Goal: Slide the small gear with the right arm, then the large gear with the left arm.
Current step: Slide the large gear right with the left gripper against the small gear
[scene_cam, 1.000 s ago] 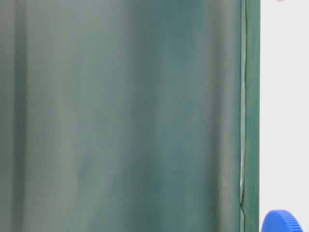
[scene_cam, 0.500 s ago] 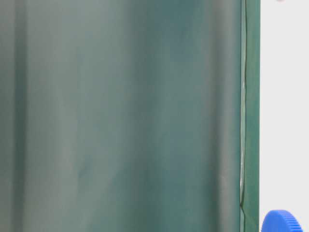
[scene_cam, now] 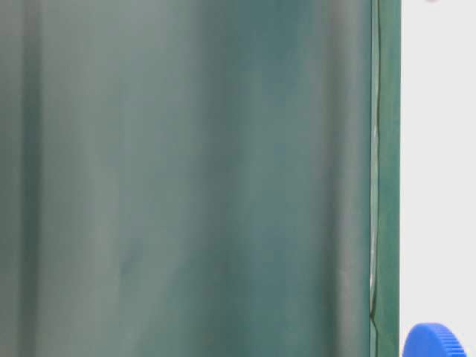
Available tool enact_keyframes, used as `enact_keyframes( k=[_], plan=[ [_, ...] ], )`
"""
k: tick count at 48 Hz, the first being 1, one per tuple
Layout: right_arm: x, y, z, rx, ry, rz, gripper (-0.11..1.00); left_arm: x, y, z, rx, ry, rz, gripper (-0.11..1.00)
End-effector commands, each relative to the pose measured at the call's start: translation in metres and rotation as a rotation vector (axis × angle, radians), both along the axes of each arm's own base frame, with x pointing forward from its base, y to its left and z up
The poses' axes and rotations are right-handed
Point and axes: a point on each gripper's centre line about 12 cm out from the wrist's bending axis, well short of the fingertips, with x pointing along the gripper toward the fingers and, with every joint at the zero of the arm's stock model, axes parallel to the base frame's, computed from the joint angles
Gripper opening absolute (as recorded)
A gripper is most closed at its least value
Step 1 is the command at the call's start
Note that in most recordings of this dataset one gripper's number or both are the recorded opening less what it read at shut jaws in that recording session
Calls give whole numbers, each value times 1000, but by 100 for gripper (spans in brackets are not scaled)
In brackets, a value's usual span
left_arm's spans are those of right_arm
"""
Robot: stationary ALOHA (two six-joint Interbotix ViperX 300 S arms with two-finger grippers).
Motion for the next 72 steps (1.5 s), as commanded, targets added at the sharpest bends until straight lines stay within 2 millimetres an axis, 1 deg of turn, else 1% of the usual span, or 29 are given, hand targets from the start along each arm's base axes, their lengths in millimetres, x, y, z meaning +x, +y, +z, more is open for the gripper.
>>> enact_keyframes(
  k=[1, 8, 13, 21, 31, 37, 43, 46, 52, 56, 61, 64, 67, 72],
  plan=[
    [3, -1, 4, -7, -15, 3, 50, 1, 0, -1, -4, 7, -2, -1],
    [3, -1, 5, -9, -16, 5, 50, 7, 0, -2, 0, -3, -11, -1],
    [3, -1, 4, -7, -15, 4, 50, 17, 1, -4, 8, -20, -21, -1],
    [3, 0, 4, -7, -15, 7, 50, 43, 10, -4, 33, -71, -29, -1],
    [4, 1, 4, -8, -14, 14, 50, 99, 28, -3, 57, -117, -50, -1],
    [4, 1, 4, -8, -14, 17, 50, 143, 43, -2, 77, -152, -64, -1],
    [4, 3, 4, -8, -14, 25, 50, 188, 54, -1, 100, -186, -91, -1],
    [4, 3, 3, -6, -12, 28, 50, 212, 55, 0, 114, -202, -116, -1],
    [4, 4, 2, -7, -13, 32, 50, 257, 48, -4, 134, -202, -190, -1],
    [3, 5, 2, -6, -17, 33, 50, 280, 42, -4, 143, -198, -231, -1],
    [3, 5, 0, -6, -15, 34, 50, 303, 35, -3, 149, -200, -266, -1],
    [3, 5, 0, -8, -17, 36, 50, 312, 32, -3, 151, -198, -280, -1],
    [2, 6, -1, -5, -13, 36, 50, 318, 30, -1, 153, -203, -288, -1],
    [2, 6, -2, -5, -12, 36, 50, 320, 29, -2, 153, -197, -292, -1]
  ],
)
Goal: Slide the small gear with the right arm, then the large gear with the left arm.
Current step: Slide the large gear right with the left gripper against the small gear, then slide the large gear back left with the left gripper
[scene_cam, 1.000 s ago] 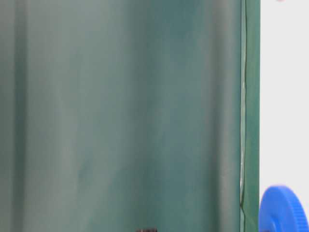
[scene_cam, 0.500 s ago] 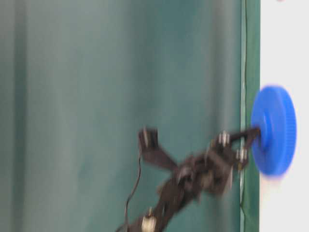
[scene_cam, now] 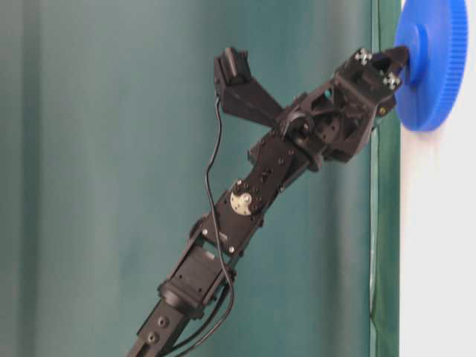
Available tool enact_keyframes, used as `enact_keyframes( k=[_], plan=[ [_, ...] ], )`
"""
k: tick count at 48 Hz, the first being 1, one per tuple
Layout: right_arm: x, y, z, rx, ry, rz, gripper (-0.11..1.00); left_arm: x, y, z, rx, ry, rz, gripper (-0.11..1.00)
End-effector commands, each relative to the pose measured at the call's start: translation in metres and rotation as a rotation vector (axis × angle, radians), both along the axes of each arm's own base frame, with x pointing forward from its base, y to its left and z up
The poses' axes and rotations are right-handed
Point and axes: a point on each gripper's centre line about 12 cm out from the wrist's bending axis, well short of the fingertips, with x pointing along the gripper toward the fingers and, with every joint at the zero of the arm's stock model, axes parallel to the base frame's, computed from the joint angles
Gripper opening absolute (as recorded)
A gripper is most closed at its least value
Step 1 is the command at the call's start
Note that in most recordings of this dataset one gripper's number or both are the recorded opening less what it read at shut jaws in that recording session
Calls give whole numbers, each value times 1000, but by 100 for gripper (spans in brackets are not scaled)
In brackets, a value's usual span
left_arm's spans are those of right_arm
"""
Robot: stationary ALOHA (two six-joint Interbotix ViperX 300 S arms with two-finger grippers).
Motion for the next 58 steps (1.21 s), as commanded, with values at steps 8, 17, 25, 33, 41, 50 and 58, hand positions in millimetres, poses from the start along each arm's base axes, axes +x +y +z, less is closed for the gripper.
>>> enact_keyframes(
  k=[8, 17, 25, 33, 41, 50, 58],
  plan=[
    [2, 0, 4, -10, -15, 5, 50, 0, -8, 4, -2, 7, -14, -1],
    [2, 0, 4, -12, -19, 9, 50, -1, -8, 3, -3, 12, -14, -1],
    [2, 0, 4, -12, -17, 7, 50, -1, -8, 3, -3, 12, -14, -1],
    [1, 0, 3, -12, -17, 8, 50, 0, -8, 4, -2, 7, -14, -1],
    [2, 0, 4, -11, -19, 7, 50, 0, -8, 6, 1, 5, -16, -1],
    [1, 0, 3, -10, -15, 7, 50, -9, -3, 11, -3, 10, -2, -1],
    [1, 0, 3, -10, -17, 7, 50, -35, 3, 8, -15, 47, 24, -1]
  ],
)
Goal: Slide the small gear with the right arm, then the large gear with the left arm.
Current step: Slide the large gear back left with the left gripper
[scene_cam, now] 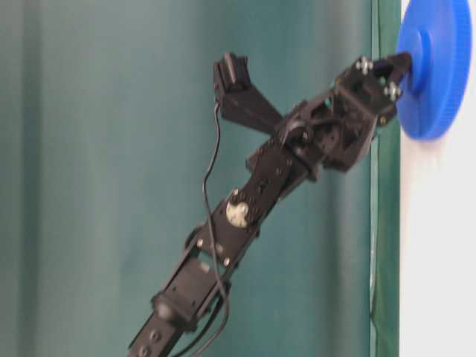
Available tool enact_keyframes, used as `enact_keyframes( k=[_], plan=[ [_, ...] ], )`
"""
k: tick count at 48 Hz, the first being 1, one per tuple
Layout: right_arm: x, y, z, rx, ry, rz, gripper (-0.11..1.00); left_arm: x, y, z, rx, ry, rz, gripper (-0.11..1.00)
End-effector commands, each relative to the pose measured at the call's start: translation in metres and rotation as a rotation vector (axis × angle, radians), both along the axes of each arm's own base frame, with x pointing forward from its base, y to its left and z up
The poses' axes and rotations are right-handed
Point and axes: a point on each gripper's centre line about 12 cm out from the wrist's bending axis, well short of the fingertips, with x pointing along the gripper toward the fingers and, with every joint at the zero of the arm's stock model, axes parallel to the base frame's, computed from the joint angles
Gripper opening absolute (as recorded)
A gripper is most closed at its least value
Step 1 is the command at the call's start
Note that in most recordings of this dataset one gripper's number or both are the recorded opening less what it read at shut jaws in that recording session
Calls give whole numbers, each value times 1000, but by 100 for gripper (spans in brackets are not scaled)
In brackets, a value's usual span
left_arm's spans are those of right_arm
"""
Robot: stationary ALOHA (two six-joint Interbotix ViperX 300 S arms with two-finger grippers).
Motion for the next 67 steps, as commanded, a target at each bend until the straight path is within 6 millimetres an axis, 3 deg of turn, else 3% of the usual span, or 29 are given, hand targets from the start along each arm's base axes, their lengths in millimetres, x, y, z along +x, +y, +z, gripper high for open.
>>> enact_keyframes(
  k=[1, 9, 25, 31, 49, 67],
  plan=[
    [2, -1, 5, -10, -15, 4, 50, -18, 6, 7, -6, 16, 22, -1],
    [2, -1, 5, -8, -15, 3, 50, -68, 9, 2, -22, 58, 62, -1],
    [2, -1, 3, -7, -12, 3, 50, -199, 20, -3, -64, 19, 265, -1],
    [2, -1, 4, -7, -13, 3, 50, -234, 14, -3, -80, 7, 317, -1],
    [2, 0, 3, -4, -12, 2, 50, -279, -10, -1, -85, 2, 324, -1],
    [2, 0, 4, -3, -15, 4, 50, -284, -14, 2, -92, -40, 342, -1]
  ],
)
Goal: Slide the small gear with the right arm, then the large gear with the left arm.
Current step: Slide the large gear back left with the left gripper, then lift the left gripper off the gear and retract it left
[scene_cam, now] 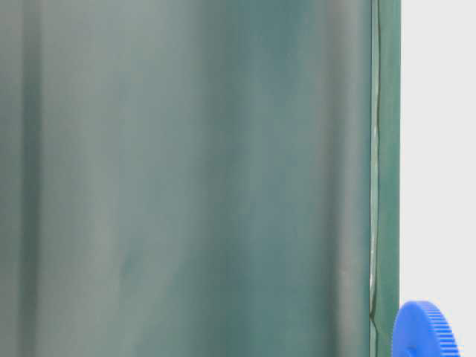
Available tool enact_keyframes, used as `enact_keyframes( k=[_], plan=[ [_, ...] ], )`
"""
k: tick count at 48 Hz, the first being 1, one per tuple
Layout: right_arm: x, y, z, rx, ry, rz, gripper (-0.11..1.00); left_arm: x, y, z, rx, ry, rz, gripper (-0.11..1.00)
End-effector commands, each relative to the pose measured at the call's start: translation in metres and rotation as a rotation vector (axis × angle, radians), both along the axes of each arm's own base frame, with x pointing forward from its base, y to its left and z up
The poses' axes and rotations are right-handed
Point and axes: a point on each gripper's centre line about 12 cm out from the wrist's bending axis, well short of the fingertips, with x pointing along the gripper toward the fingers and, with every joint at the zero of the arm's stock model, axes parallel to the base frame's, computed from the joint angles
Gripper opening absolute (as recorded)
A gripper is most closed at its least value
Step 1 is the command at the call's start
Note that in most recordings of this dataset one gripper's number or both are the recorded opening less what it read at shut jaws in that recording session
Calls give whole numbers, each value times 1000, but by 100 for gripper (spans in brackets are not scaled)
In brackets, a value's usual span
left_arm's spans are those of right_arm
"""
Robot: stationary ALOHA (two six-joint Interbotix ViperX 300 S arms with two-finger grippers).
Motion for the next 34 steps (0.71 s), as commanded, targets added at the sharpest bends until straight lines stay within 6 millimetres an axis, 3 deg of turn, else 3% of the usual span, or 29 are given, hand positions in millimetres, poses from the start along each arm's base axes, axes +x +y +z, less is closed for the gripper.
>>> enact_keyframes(
  k=[1, 34],
  plan=[
    [3, 0, 5, -3, -17, 3, 50, 4, 1, 4, 7, -17, -1, -1],
    [3, 0, 5, -3, -17, 3, 50, 8, 3, 9, 16, -33, -2, -1]
  ],
)
